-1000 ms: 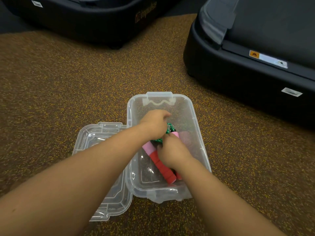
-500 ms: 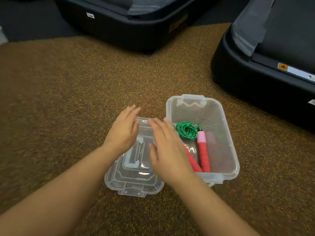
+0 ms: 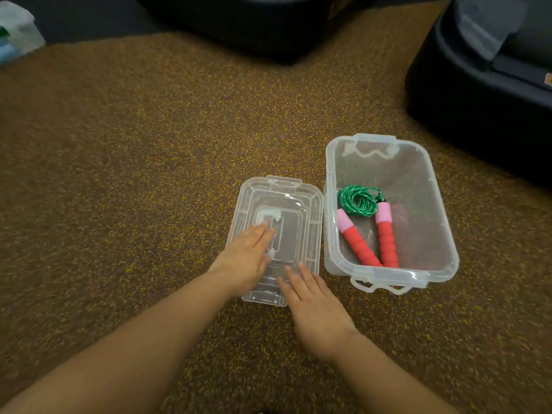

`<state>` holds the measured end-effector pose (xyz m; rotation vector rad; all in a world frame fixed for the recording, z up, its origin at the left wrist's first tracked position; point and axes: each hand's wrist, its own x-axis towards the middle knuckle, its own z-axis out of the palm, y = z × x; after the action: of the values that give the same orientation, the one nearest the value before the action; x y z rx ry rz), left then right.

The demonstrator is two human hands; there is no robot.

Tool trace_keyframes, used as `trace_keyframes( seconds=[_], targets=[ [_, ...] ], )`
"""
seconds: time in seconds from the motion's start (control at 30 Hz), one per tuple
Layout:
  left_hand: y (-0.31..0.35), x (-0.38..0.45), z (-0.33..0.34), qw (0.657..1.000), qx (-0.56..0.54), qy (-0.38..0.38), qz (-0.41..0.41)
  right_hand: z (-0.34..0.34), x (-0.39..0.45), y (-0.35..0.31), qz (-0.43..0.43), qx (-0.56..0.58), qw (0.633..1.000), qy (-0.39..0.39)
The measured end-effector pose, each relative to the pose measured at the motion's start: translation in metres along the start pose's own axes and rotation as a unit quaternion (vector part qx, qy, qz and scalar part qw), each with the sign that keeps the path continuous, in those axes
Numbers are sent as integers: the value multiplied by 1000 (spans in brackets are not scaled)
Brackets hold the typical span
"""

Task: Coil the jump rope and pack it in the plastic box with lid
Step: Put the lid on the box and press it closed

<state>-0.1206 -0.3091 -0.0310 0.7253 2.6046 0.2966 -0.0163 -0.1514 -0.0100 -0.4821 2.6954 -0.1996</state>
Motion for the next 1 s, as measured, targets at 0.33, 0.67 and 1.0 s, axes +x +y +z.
trace_keyframes(
  seconds=[0.33,0.67,1.0],
  targets=[
    [-3,-21,27,989,80,-111,64,30,-7,7,41,37,998,-34],
    [1,-21,24,989,95,-106,47,21,13,12,74,-18,990,119],
    [5,-23,11,987,91,-126,41,20,13,5,84,-63,992,65]
  ],
)
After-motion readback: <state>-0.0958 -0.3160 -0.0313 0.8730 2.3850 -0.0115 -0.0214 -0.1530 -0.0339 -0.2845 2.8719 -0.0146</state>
